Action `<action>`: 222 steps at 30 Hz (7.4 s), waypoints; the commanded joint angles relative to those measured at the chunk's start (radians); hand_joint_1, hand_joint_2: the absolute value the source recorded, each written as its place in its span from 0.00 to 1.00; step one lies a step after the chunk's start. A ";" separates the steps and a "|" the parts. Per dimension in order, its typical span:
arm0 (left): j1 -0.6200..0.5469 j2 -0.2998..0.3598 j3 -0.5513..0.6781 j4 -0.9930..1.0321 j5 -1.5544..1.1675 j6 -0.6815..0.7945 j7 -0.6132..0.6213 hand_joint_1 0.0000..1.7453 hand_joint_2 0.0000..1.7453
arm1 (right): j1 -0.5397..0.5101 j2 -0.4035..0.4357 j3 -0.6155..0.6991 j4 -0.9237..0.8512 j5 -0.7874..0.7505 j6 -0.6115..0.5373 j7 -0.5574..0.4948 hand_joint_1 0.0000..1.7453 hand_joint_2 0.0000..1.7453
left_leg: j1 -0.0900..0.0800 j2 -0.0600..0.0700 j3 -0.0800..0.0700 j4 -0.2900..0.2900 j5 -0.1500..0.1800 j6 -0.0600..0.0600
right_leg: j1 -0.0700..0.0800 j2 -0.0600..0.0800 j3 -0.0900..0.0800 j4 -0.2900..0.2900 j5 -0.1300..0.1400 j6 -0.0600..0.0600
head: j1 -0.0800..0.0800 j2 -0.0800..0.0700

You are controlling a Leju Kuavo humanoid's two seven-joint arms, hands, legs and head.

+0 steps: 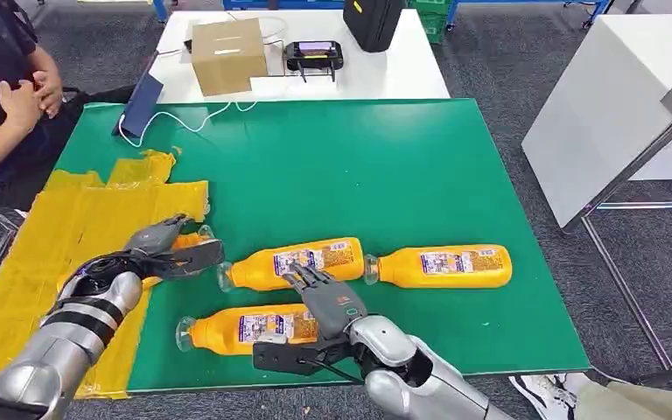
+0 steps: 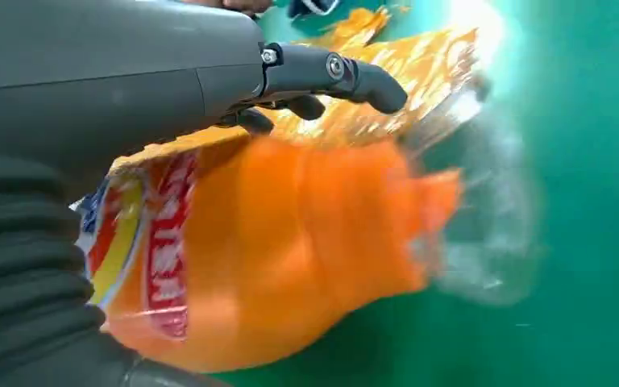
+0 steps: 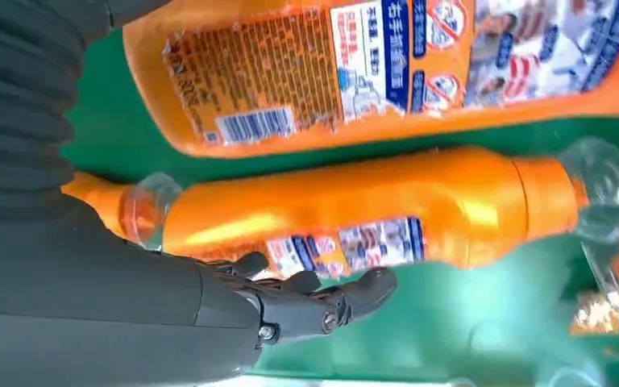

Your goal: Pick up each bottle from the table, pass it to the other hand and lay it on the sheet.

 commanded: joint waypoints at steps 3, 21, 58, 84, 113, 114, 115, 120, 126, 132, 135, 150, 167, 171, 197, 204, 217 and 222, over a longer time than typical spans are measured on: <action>-0.023 -0.050 0.015 -0.090 0.066 -0.010 -0.006 0.00 0.00 | -0.083 0.008 0.099 0.144 -0.020 0.049 -0.016 0.00 1.00 | 0.001 -0.003 0.002 0.001 -0.001 -0.001 | 0.000 0.004 0.002 0.001 -0.001 -0.002 | 0.000 0.000; -0.031 -0.154 0.041 -0.202 0.379 -0.004 -0.038 0.00 0.00 | -0.240 0.056 0.361 0.367 -0.047 0.280 -0.142 1.00 1.00 | 0.001 -0.002 0.001 0.001 0.000 -0.001 | 0.000 0.004 0.002 0.001 0.000 -0.004 | 0.000 0.000; 0.422 -0.171 0.252 -0.783 1.157 0.097 -0.005 0.00 1.00 | 0.368 -0.038 -0.273 -0.357 -0.334 -0.444 -0.346 1.00 1.00 | 0.000 -0.002 -0.005 0.000 0.003 -0.003 | 0.000 0.000 -0.006 0.001 0.002 -0.006 | 0.000 0.000; 0.492 -0.186 0.152 -0.884 1.426 -0.013 0.037 0.00 1.00 | 0.313 -0.001 -0.336 -0.281 -0.317 -0.456 -0.322 1.00 1.00 | 0.000 -0.001 -0.006 0.000 0.003 -0.003 | 0.001 0.002 -0.007 0.001 0.003 -0.006 | 0.000 0.000; 0.492 -0.186 0.152 -0.884 1.426 -0.013 0.037 0.00 1.00 | 0.313 -0.001 -0.336 -0.281 -0.317 -0.456 -0.322 1.00 1.00 | 0.001 -0.002 -0.004 0.000 0.003 -0.003 | 0.001 0.003 -0.005 0.001 0.002 -0.007 | 0.000 0.000; 0.492 -0.186 0.152 -0.884 1.426 -0.013 0.037 0.00 1.00 | 0.313 -0.001 -0.336 -0.281 -0.317 -0.456 -0.322 1.00 1.00 | 0.000 -0.002 -0.005 0.000 0.003 -0.003 | 0.001 0.002 -0.006 0.001 0.003 -0.006 | 0.000 0.000; 0.492 -0.186 0.152 -0.884 1.426 -0.013 0.037 0.00 1.00 | 0.313 -0.001 -0.336 -0.281 -0.317 -0.456 -0.322 1.00 1.00 | 0.001 -0.002 -0.003 0.000 0.002 -0.003 | 0.001 0.004 -0.005 0.001 0.002 -0.007 | 0.000 0.000; 0.492 -0.186 0.152 -0.884 1.426 -0.013 0.037 0.00 1.00 | 0.313 -0.001 -0.336 -0.281 -0.317 -0.456 -0.322 1.00 1.00 | 0.000 -0.002 -0.004 0.000 0.003 -0.003 | 0.000 0.003 -0.005 0.001 0.003 -0.007 | 0.000 0.000; 0.492 -0.186 0.152 -0.884 1.426 -0.013 0.037 0.00 1.00 | 0.313 -0.001 -0.336 -0.281 -0.317 -0.456 -0.322 1.00 1.00 | 0.001 -0.002 -0.003 0.000 0.002 -0.003 | 0.000 0.004 -0.004 0.001 0.002 -0.007 | 0.000 0.000; 0.492 -0.186 0.152 -0.884 1.426 -0.013 0.037 0.00 1.00 | 0.313 -0.001 -0.336 -0.281 -0.317 -0.456 -0.322 1.00 1.00 | 0.001 -0.002 -0.004 0.000 0.003 -0.003 | 0.000 0.003 -0.005 0.001 0.003 -0.007 | 0.000 0.000; 0.492 -0.186 0.152 -0.884 1.426 -0.013 0.037 0.00 1.00 | 0.313 -0.001 -0.336 -0.281 -0.317 -0.456 -0.322 1.00 1.00 | 0.000 -0.002 -0.005 0.000 0.003 -0.003 | 0.001 0.002 -0.006 0.001 0.003 -0.006 | 0.000 0.000; 0.450 -0.259 -0.078 -0.941 1.728 -0.002 0.057 0.00 1.00 | -0.072 0.096 -0.077 0.060 0.074 -0.417 -0.111 1.00 1.00 | 0.000 0.001 -0.007 -0.001 0.007 -0.003 | 0.000 0.004 -0.010 0.002 0.007 -0.007 | 0.001 0.000; 0.455 -0.253 -0.075 -0.942 1.736 -0.007 0.055 0.00 1.00 | -0.076 0.083 -0.063 0.044 0.064 -0.407 -0.100 1.00 1.00 | 0.001 -0.002 -0.009 0.000 0.008 -0.003 | 0.001 0.002 -0.010 0.002 0.007 -0.007 | 0.000 0.000; 0.443 -0.247 -0.082 -0.943 1.650 0.014 0.019 0.00 1.00 | -0.093 0.087 -0.028 0.036 0.087 -0.391 -0.098 1.00 1.00 | 0.000 -0.001 -0.009 0.000 0.008 -0.003 | 0.001 0.002 -0.010 0.003 0.007 -0.007 | 0.000 0.000; 0.401 -0.250 -0.092 -0.879 1.302 0.061 -0.004 1.00 1.00 | -0.220 0.106 0.255 0.152 -0.001 -0.406 -0.020 1.00 1.00 | 0.001 -0.005 -0.008 0.000 0.008 -0.004 | 0.001 0.000 -0.009 0.002 0.006 -0.008 | 0.000 0.000; 0.408 -0.249 -0.080 -0.892 1.303 0.065 -0.016 1.00 1.00 | -0.216 0.100 0.252 0.149 -0.010 -0.408 -0.015 1.00 1.00 | 0.001 -0.004 -0.009 0.000 0.008 -0.003 | 0.001 0.000 -0.010 0.001 0.007 -0.007 | 0.000 0.000; 0.393 -0.247 -0.046 -0.902 1.135 0.146 -0.030 1.00 1.00 | -0.161 0.051 0.164 0.078 0.032 -0.365 0.011 1.00 1.00 | 0.001 -0.006 -0.008 0.000 0.008 -0.004 | 0.001 -0.001 -0.009 0.002 0.006 -0.007 | 0.000 0.000; 0.364 -0.240 0.046 -0.930 0.786 0.212 -0.062 1.00 1.00 | -0.058 0.005 -0.011 -0.038 0.088 -0.298 -0.024 0.00 1.00 | 0.002 -0.010 -0.010 0.001 0.009 -0.003 | 0.002 -0.005 -0.009 0.002 0.005 -0.007 | 0.000 0.000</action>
